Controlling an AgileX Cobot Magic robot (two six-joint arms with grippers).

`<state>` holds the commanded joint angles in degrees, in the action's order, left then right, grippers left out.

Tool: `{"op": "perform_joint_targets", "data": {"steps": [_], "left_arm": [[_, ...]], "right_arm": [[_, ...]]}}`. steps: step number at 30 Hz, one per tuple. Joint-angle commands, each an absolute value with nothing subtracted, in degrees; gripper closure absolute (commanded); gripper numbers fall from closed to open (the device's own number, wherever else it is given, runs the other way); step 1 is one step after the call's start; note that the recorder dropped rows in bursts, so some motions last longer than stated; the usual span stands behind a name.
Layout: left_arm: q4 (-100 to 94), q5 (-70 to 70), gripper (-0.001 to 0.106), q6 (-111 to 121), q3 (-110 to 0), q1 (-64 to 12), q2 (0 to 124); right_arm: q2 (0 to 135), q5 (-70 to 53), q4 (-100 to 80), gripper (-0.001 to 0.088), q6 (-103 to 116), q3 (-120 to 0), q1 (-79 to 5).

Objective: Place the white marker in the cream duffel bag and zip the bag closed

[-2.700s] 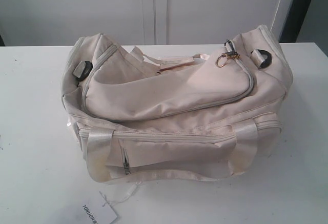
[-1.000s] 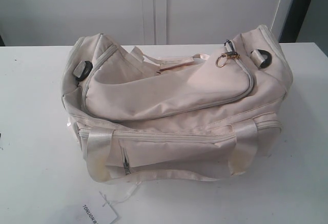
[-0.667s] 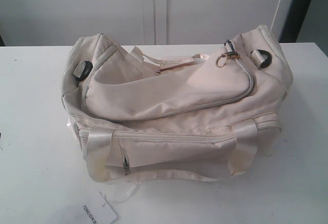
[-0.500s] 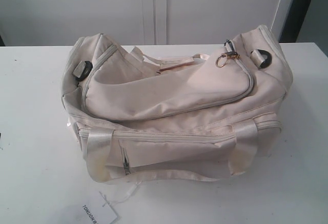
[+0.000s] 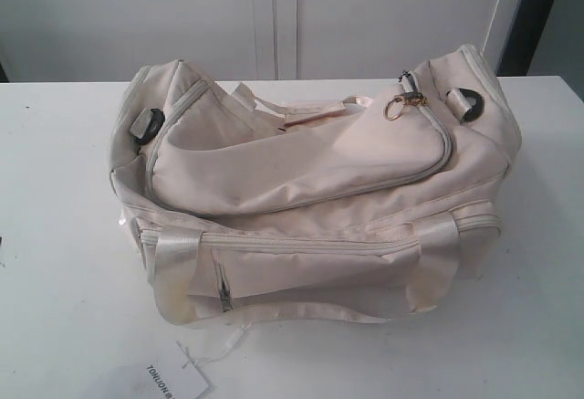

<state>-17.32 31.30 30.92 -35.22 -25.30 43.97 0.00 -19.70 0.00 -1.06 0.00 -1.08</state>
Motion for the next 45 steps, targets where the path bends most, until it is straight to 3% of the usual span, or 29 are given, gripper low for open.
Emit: {"op": "perform_joint_targets", "data": {"steps": [10,26,34,45], "left_arm": [[-17.5,31.0,0.105,31.4,-32.3,-16.7,37.5],[-17.4,31.1,0.105,31.4,-15.2,0.8,13.5],[-16.2,28.7,0.105,31.9,-10.2,1.5,4.0],[-13.6,26.8,0.105,26.5,-8.7,1.5,3.8]], "right_arm": [[0.0,-19.7,0.0,0.0868,-1.1,0.0,-1.1],[0.0,-19.7,0.0,0.0868,-1.1,0.0,-1.1],[0.0,-19.7,0.0,0.0868,-1.1,0.0,-1.1],[0.0,-19.7,0.0,0.0868,-1.1,0.0,-1.1]]}}
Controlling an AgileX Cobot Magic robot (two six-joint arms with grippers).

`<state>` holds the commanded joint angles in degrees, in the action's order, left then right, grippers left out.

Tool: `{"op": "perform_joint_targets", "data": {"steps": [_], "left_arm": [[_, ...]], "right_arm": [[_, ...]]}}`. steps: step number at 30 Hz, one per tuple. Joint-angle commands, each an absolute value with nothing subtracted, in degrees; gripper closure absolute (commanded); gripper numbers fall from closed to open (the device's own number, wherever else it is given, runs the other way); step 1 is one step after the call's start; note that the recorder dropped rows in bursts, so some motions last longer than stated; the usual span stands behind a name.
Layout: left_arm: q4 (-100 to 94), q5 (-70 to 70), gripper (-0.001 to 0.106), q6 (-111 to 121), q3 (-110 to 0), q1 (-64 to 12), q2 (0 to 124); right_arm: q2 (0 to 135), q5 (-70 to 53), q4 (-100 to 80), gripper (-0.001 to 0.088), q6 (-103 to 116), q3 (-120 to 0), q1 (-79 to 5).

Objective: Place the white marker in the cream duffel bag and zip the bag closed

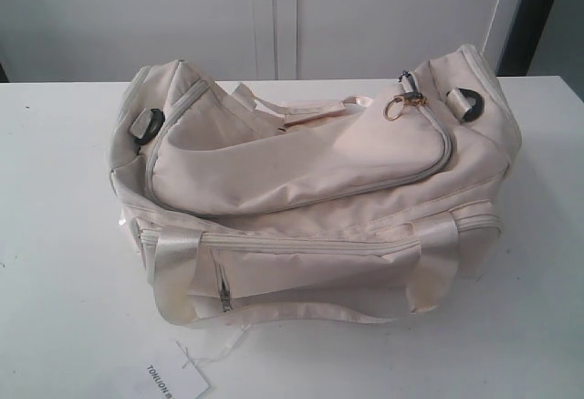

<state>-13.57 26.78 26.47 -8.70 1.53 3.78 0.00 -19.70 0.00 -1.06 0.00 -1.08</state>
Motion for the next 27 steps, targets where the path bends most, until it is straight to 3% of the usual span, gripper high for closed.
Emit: {"op": "perform_joint_targets", "data": {"steps": [13,27], "left_arm": [[2.9,20.4,0.105,1.1,-3.3,1.5,3.8],[2.9,19.0,0.105,1.1,0.0,1.5,0.0]], "right_arm": [[0.0,-19.7,0.0,0.0868,-1.1,0.0,-1.1],[0.0,-19.7,0.0,0.0868,-1.3,0.0,-1.1]]}}
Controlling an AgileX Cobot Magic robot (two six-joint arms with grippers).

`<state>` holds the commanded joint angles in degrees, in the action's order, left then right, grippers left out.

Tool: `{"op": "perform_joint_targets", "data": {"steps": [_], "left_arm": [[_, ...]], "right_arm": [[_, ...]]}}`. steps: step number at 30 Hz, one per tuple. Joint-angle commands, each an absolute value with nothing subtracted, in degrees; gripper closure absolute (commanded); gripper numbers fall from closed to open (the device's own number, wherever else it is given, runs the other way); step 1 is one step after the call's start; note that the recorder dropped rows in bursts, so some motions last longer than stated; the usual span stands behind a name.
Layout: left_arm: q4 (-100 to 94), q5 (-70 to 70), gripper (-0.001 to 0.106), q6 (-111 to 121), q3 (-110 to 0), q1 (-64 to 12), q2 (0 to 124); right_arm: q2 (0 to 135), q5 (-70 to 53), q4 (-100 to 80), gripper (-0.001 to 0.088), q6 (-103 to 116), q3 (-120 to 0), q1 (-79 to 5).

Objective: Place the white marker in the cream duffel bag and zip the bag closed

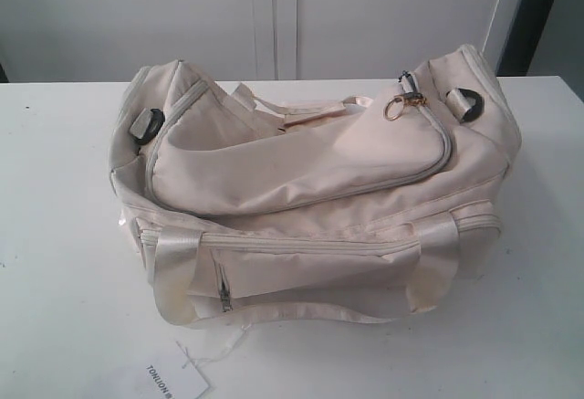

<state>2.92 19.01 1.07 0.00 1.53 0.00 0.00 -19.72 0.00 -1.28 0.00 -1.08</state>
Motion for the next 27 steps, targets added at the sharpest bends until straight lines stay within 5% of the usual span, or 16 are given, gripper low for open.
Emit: {"op": "perform_joint_targets", "data": {"steps": [27], "left_arm": [[2.9,19.0,0.105,1.1,0.0,-1.9,0.0]], "right_arm": [[0.0,-19.7,0.0,0.0868,-1.4,0.0,-1.1]]}}
